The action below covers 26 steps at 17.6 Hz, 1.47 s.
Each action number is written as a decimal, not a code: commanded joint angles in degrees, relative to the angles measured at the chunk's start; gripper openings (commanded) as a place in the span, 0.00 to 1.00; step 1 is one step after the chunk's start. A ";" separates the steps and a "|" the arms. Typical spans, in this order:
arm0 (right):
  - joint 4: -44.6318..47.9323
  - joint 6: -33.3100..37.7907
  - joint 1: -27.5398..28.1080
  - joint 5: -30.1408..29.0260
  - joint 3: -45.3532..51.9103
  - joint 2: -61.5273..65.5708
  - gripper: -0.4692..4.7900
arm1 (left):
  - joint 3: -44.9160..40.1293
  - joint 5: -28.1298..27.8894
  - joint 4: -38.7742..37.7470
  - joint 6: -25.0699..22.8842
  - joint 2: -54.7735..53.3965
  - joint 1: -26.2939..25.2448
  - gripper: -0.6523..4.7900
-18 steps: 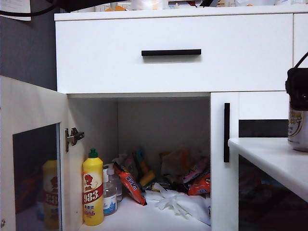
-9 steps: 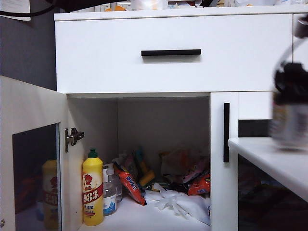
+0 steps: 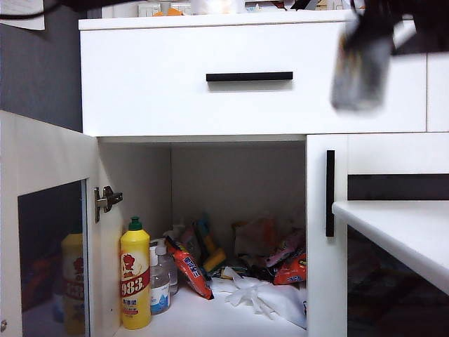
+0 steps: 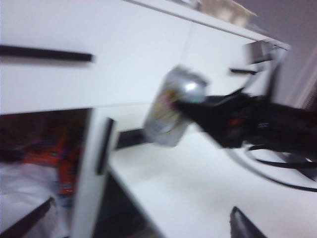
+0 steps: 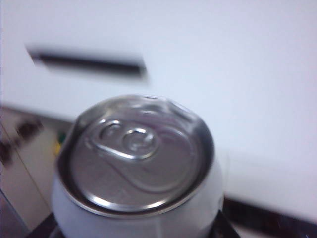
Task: Open the left door of the white cabinet, pick up a can of beverage from the table on the right, place it inside the cabinet, and finally close the cabinet door.
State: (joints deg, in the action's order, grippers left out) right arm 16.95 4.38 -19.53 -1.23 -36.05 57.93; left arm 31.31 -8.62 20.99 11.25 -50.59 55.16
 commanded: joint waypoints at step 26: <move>30.80 6.27 -9.49 -5.51 -21.59 55.47 0.51 | 0.13 -3.21 -24.87 -0.24 16.98 -5.25 1.00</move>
State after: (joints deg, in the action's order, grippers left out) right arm 43.92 9.08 -28.95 -6.35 -56.99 113.80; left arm 31.31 -11.60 -3.92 11.25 -33.65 49.98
